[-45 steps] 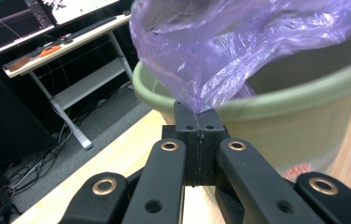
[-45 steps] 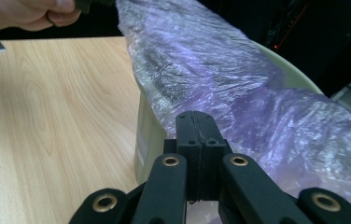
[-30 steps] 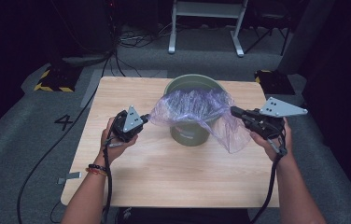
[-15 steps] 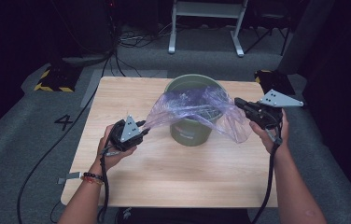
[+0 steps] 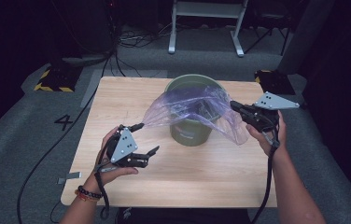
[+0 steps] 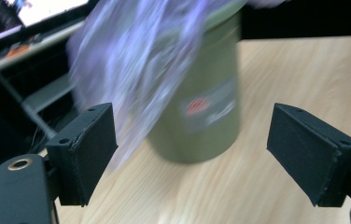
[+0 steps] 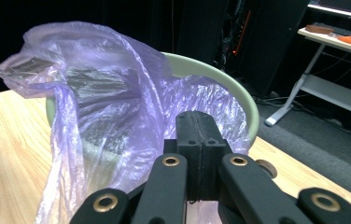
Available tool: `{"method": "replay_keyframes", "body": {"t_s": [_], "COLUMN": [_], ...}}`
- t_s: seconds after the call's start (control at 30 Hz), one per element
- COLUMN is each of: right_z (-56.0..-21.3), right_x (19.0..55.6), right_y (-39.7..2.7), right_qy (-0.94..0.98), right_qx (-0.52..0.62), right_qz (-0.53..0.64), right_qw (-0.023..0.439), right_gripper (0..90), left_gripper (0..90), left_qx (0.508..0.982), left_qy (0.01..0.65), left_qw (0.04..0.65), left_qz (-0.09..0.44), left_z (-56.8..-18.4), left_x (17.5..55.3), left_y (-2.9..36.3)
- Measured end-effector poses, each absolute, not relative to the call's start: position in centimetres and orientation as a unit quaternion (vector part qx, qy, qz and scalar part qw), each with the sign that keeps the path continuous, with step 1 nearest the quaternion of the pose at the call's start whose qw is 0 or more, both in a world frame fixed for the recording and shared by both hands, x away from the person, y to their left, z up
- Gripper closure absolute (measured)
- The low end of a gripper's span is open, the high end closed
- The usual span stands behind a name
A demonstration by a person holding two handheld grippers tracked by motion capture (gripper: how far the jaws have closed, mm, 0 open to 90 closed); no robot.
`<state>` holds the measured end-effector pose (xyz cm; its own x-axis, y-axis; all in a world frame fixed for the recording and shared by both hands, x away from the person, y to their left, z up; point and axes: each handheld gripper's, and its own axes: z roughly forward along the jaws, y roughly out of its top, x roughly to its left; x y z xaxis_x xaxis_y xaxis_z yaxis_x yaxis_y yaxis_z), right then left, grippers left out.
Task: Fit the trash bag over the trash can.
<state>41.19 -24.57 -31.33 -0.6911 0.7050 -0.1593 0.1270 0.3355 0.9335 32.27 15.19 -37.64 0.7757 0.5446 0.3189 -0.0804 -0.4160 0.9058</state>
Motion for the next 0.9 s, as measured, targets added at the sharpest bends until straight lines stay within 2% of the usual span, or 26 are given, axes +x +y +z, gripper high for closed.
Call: {"method": "replay_keyframes", "body": {"t_s": [0.23, 0.43, 0.67, 0.9], "right_z": [-31.4, -31.7, -31.9, -31.8], "right_x": [41.1, 41.1, 40.9, 40.9], "right_y": [-23.9, -23.6, -23.5, -23.7], "right_qy": [0.773, 0.776, 0.781, 0.783], "right_qx": [0.265, 0.262, 0.258, 0.26], "right_qz": [0.505, 0.504, 0.499, 0.495], "right_qw": [0.278, 0.274, 0.271, 0.273], "right_gripper": [90.0, 90.0, 90.0, 90.0], "left_gripper": [22.6, 24.2, 24.1, 27.3], "left_qx": [0.805, 0.812, 0.802, 0.79], "left_qy": [0.066, 0.079, 0.132, 0.179], "left_qw": [0.515, 0.496, 0.492, 0.483], "left_qz": [0.287, 0.299, 0.313, 0.333], "left_z": [-36.1, -36.8, -37.1, -36.9], "left_x": [31.0, 33.5, 36.5, 37.8], "left_y": [8.5, 4.6, 6.1, 8.6]}}
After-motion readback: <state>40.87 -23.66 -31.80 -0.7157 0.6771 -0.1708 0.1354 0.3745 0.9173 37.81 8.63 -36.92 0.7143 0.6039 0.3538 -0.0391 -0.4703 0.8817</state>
